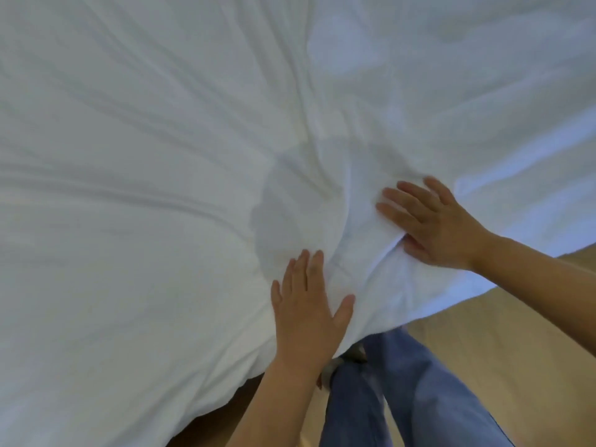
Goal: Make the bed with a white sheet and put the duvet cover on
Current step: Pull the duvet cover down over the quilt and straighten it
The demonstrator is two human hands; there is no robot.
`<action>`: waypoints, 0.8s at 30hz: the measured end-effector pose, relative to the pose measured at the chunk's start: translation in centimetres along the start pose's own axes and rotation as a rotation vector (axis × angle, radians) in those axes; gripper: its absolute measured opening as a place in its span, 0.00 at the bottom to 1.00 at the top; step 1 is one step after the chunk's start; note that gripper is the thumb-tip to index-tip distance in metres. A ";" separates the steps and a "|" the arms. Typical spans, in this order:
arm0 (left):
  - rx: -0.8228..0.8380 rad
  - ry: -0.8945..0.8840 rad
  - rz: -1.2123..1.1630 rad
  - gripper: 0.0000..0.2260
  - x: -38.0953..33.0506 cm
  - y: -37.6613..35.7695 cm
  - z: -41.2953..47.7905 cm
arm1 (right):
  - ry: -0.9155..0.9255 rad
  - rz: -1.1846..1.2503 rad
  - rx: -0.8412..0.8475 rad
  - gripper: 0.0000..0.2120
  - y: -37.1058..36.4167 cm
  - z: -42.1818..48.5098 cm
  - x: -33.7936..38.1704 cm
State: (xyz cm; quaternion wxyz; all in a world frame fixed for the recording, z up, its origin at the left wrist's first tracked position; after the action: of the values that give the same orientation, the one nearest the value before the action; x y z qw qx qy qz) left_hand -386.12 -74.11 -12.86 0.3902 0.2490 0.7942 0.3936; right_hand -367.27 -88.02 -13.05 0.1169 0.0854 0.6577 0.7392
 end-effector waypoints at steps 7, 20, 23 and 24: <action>-0.054 -0.007 0.163 0.33 -6.8 -1.8 3.5 | -0.029 -0.007 -0.051 0.12 -0.7 2.2 -4.7; -0.151 0.219 -0.201 0.17 -25.5 -11.3 6.8 | 0.021 0.215 0.154 0.09 1.4 -6.3 -20.0; -0.213 0.288 -0.153 0.15 -27.9 -11.0 7.7 | 0.088 0.304 0.106 0.17 1.6 -9.1 -21.7; -0.247 0.273 -0.146 0.17 -28.8 -10.7 7.9 | 0.084 0.316 0.079 0.19 1.7 -10.0 -22.7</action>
State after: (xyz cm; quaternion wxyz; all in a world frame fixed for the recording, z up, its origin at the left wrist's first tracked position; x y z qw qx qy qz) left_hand -364.15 -97.01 -12.50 0.3341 0.0853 0.8014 0.4888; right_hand -348.41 -104.20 -11.91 -0.0317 0.1614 0.6689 0.7249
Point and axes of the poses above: each hand's wrist, its own z-axis towards the middle knuckle, its own y-axis out of the back of the hand, x = y × z, the point moved 3 cm from there along z, towards the middle knuckle, and after that the axes turned 2 degrees about -x, right-handed, at the moved point
